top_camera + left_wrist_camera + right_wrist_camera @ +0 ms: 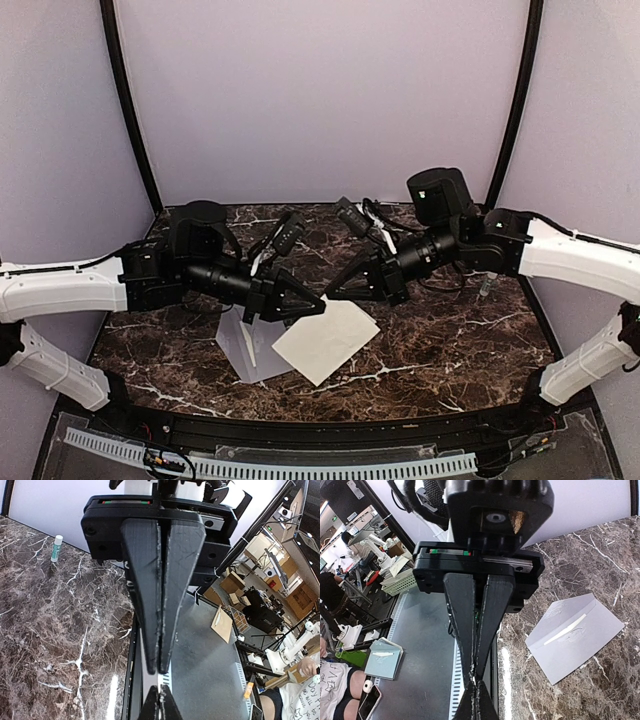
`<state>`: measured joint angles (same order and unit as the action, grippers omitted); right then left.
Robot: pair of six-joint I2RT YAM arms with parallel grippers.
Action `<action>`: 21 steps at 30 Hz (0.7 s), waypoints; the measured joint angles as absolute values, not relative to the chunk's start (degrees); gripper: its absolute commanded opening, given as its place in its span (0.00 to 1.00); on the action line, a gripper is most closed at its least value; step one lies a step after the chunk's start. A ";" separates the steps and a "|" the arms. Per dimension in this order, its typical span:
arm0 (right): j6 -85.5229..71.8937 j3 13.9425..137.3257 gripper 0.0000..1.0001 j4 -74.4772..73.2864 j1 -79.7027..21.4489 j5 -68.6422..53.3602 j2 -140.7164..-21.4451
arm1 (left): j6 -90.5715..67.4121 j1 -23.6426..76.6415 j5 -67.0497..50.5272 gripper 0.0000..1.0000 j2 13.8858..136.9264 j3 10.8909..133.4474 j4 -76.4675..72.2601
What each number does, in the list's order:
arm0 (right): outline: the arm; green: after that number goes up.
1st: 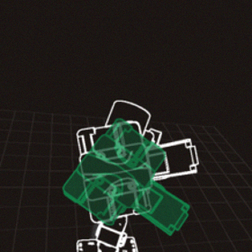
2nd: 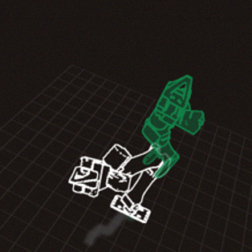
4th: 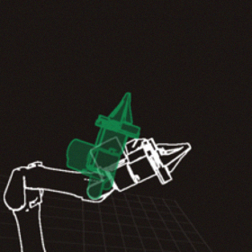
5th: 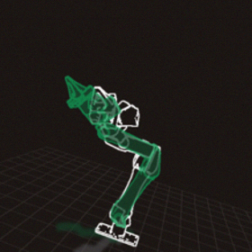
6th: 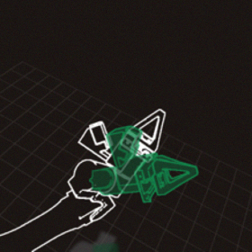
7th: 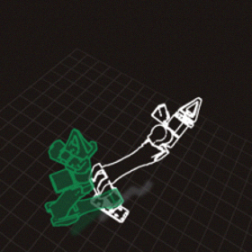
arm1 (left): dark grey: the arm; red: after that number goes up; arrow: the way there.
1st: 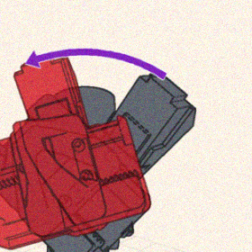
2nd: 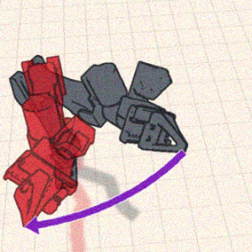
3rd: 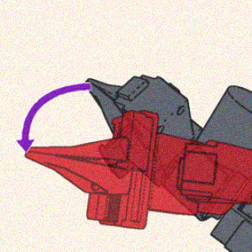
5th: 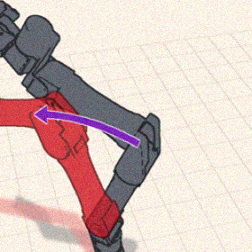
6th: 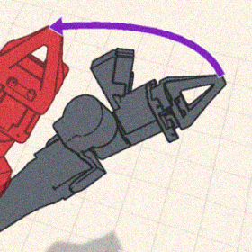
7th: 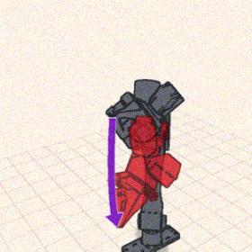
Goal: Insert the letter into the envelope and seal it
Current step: Fold the letter.
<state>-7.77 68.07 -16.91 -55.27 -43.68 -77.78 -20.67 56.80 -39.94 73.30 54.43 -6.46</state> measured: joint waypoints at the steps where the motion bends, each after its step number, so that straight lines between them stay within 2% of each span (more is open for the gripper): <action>1: -7.75 68.03 0.00 -16.75 -55.27 -43.53 -77.60 | -20.71 56.80 -39.70 0.00 73.06 54.26 -6.68; 4: -7.79 68.01 0.00 -16.73 -55.68 -42.52 -77.23 | -20.80 56.80 -39.42 0.12 72.66 53.91 -6.83; 6: -7.77 67.99 0.00 -16.84 -55.68 -41.89 -77.12 | -20.80 56.80 -39.27 0.14 72.31 53.69 -6.46; 8: -7.79 67.92 0.00 -16.84 -55.68 -41.06 -76.86 | -20.88 56.80 -39.03 0.15 72.10 53.47 -6.28; 9: -7.79 67.90 0.00 -16.86 -55.68 -40.80 -76.71 | -20.86 56.80 -38.81 0.12 72.07 53.43 -6.17; 10: -7.79 67.83 0.00 -16.86 -55.66 -40.40 -76.55 | -20.84 56.80 -38.68 0.03 72.07 53.41 -6.00; 11: -7.79 67.79 0.00 -16.93 -55.66 -40.07 -76.36 | -20.84 56.80 -38.54 0.01 72.07 53.39 -5.80; 15: -7.79 67.68 0.00 -16.99 -55.48 -39.13 -76.14 | -20.75 56.80 -38.11 0.00 72.05 52.99 -5.56; 16: -7.79 67.61 0.00 -16.99 -55.46 -38.89 -76.14 | -20.71 56.80 -38.00 0.02 72.01 52.86 -5.67; 17: -7.79 67.55 0.00 -17.02 -55.46 -38.74 -76.14 | -20.71 56.80 -37.87 0.12 71.96 52.75 -5.69; 18: -7.79 67.48 0.00 -16.99 -55.46 -38.63 -76.14 | -20.67 56.80 -37.69 0.15 71.92 52.64 -5.72; 20: -7.79 67.46 0.00 -17.17 -55.27 -38.06 -76.05 | -20.56 56.80 -37.43 0.18 71.64 52.31 -5.39; 21: -7.79 67.44 0.00 -17.23 -55.00 -37.71 -75.88 | -20.60 56.80 -37.30 0.15 71.42 52.10 -5.04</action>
